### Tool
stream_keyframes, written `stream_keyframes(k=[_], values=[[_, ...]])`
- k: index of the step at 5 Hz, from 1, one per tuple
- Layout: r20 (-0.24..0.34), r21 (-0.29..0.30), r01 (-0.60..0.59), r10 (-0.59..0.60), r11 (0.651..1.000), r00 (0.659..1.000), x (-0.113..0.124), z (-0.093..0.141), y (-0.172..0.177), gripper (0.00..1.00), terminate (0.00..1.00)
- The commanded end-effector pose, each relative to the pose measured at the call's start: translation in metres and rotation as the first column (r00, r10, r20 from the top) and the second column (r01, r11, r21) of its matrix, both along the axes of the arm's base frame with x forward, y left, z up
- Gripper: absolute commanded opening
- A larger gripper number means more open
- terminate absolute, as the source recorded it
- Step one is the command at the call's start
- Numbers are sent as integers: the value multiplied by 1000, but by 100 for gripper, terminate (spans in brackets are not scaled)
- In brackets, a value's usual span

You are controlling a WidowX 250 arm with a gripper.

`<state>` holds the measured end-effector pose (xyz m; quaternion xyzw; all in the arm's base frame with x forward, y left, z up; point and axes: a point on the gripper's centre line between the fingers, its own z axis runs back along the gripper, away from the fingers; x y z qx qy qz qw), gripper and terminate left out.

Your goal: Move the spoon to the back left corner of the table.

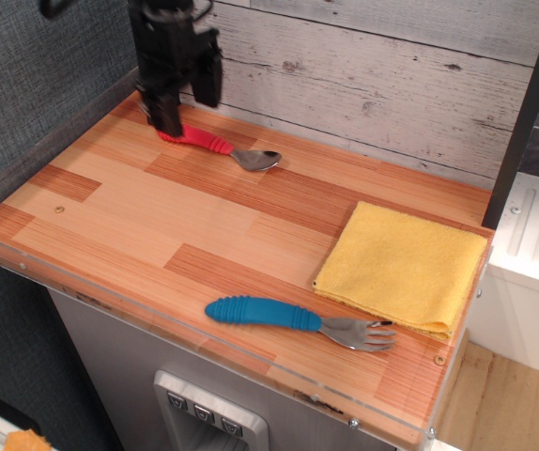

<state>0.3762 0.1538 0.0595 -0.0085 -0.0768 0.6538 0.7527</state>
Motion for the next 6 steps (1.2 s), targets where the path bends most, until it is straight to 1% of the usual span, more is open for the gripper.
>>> stream_keyframes(k=[1,2,3,4,5,6], values=[[18,85,238,-241,967,970,-21,53,16,100,0],[-25,79,403,-403,912,915,-41,55,17,100,0],[-80,73,550,-545,832,834,-57,58,16,100,0],[-116,93,601,-591,794,798,-86,63,15,100,0],[-103,100,596,-587,797,803,-114,63,16,100,0],[-126,70,588,-577,806,807,-137,52,15,100,100]])
